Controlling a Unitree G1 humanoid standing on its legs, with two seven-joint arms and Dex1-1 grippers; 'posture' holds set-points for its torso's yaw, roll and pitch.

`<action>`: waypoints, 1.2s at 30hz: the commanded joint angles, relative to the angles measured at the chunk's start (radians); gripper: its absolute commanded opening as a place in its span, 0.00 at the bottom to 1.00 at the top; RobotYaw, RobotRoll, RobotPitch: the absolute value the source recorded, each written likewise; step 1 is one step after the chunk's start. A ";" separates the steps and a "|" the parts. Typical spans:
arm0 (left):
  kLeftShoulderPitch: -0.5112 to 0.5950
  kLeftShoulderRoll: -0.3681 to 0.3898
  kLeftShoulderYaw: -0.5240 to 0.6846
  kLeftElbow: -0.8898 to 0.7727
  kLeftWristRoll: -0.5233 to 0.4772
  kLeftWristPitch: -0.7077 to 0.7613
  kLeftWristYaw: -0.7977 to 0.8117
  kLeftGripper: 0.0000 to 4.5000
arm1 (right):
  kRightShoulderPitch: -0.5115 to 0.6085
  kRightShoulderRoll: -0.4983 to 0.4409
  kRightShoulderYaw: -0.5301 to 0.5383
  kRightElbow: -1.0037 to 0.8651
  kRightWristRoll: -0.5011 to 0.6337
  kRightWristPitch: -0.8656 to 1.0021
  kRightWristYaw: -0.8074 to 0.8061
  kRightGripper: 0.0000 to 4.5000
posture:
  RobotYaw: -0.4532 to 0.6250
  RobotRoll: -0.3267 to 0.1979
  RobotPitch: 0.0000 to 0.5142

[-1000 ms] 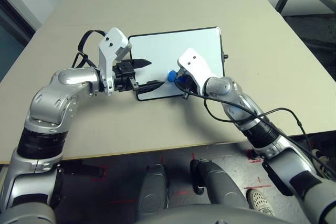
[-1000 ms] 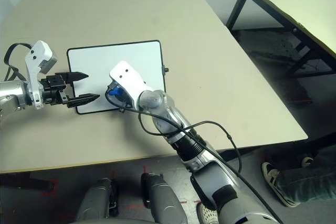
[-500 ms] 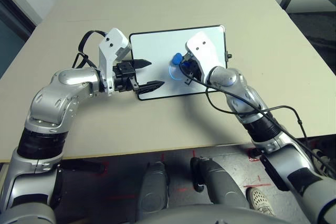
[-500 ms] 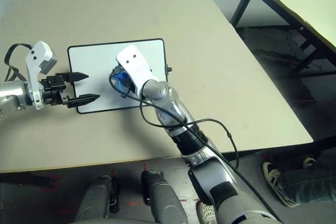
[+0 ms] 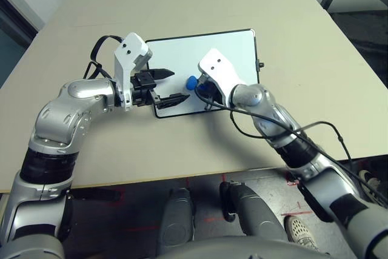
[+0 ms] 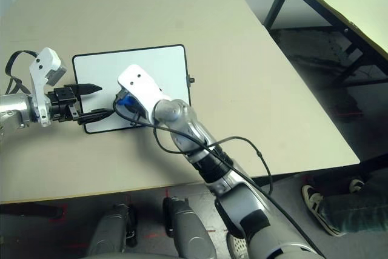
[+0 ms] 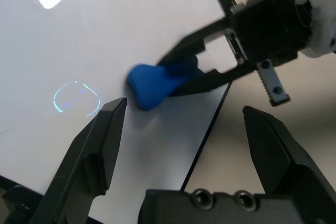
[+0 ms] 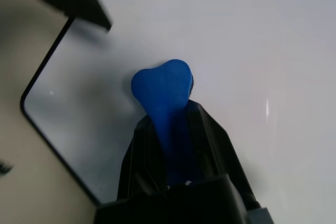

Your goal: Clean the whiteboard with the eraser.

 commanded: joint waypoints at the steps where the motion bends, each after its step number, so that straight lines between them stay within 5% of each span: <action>1: 0.005 -0.002 -0.010 -0.013 -0.004 0.013 0.004 1.00 | -0.025 0.018 -0.057 0.039 0.000 -0.016 -0.048 0.17 | 0.50 0.62 0.34; 19: -0.003 -0.001 -0.012 -0.016 -0.009 0.022 0.007 1.00 | 0.127 -0.086 0.068 -0.012 -0.040 0.136 0.075 0.17 | 0.50 0.62 0.34; 36: -0.005 0.006 -0.012 -0.009 -0.005 0.019 -0.008 1.00 | 0.064 -0.125 -0.139 0.043 -0.004 0.153 -0.054 0.17 | 0.50 0.62 0.34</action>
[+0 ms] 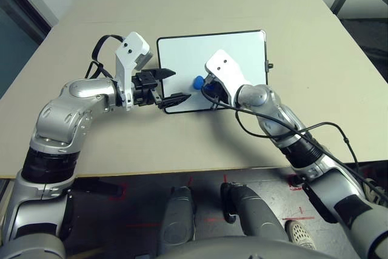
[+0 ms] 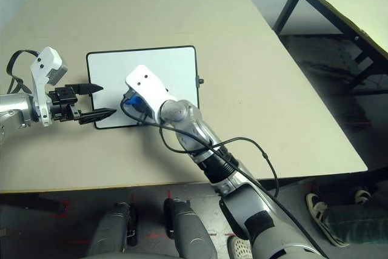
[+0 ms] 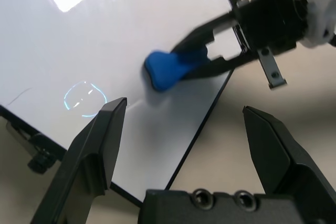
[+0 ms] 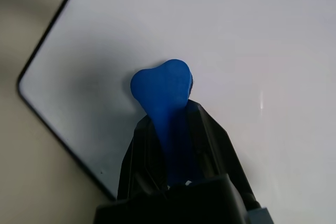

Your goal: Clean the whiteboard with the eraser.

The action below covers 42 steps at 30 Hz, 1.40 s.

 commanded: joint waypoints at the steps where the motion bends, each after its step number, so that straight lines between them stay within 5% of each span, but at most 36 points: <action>1: 0.002 0.006 -0.012 -0.006 -0.001 0.009 -0.004 1.00 | -0.011 -0.025 -0.097 0.083 -0.011 0.089 -0.072 0.17 | 0.50 0.62 0.34; 14: -0.006 0.000 -0.023 0.008 0.003 0.001 -0.009 1.00 | -0.051 -0.024 -0.177 0.024 0.005 0.142 -0.104 0.17 | 0.49 0.62 0.32; 27: 0.001 -0.004 -0.025 0.016 0.007 -0.013 -0.011 1.00 | 0.064 0.003 0.055 -0.175 0.025 0.238 0.031 0.17 | 0.49 0.62 0.32; 42: 0.008 -0.009 -0.024 0.024 0.007 -0.023 -0.009 1.00 | 0.006 0.038 0.177 0.084 -0.030 0.118 0.064 0.17 | 0.50 0.62 0.33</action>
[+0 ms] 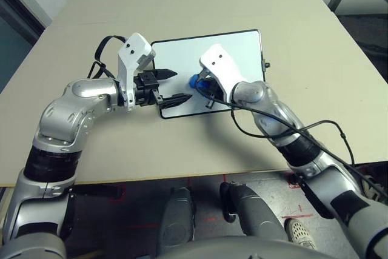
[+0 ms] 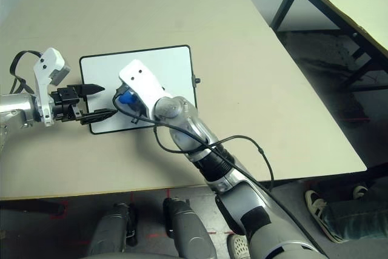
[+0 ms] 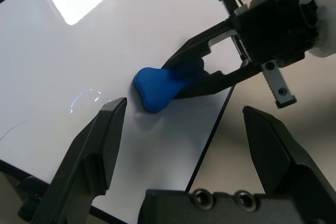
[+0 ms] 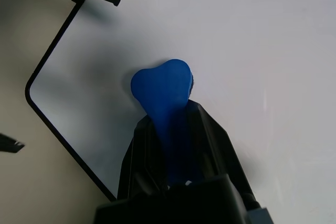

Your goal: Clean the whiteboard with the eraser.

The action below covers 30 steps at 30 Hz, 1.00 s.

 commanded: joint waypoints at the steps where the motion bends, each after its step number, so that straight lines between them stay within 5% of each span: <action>1: 0.015 0.002 -0.004 0.006 0.003 -0.001 -0.003 1.00 | 0.047 -0.013 0.050 0.124 -0.024 0.034 0.013 0.17 | 0.50 0.62 0.33; 30: -0.032 -0.020 -0.035 0.034 0.009 -0.004 -0.012 1.00 | 0.183 -0.256 -0.105 -0.047 -0.008 0.161 0.021 0.17 | 0.45 0.62 0.33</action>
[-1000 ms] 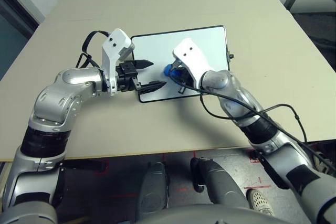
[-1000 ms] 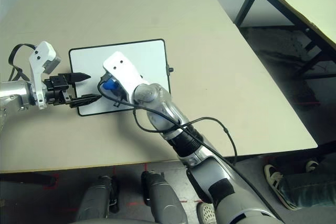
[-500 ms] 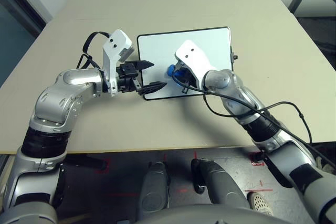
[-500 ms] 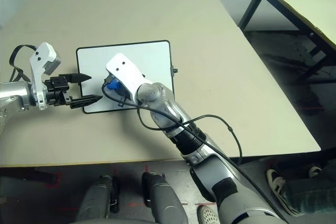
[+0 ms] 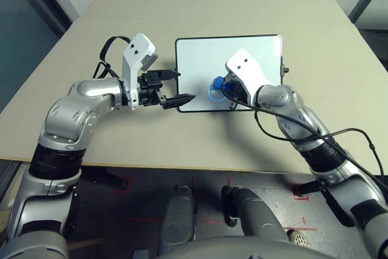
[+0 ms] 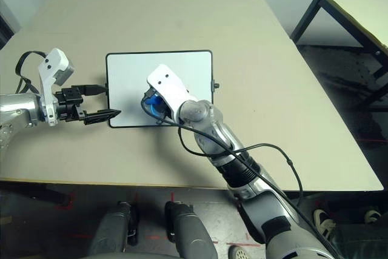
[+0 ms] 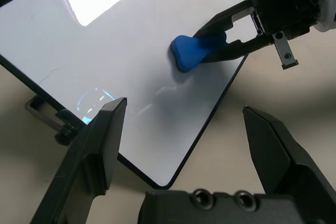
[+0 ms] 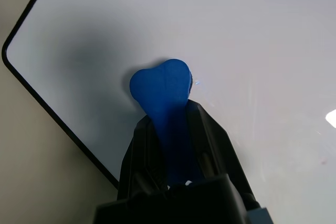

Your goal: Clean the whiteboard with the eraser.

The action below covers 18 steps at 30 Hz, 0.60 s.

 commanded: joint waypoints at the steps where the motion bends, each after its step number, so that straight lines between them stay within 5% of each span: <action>1: -0.001 0.000 -0.014 0.010 0.007 -0.001 -0.007 1.00 | 0.052 -0.051 -0.020 0.108 -0.017 0.112 -0.011 0.17 | 0.45 0.62 0.33; 10: -0.004 -0.011 -0.017 0.003 0.007 0.002 -0.001 1.00 | 0.037 -0.032 -0.080 0.034 0.036 0.154 -0.003 0.17 | 0.46 0.62 0.32; 15: -0.029 -0.038 0.030 -0.003 -0.009 -0.008 0.037 1.00 | -0.065 0.001 -0.270 -0.173 0.155 0.363 0.002 0.17 | 0.47 0.62 0.32; 18: -0.053 -0.089 0.082 0.005 -0.025 -0.034 0.087 1.00 | -0.272 0.089 -0.514 -0.229 0.256 0.450 -0.045 0.17 | 0.46 0.62 0.31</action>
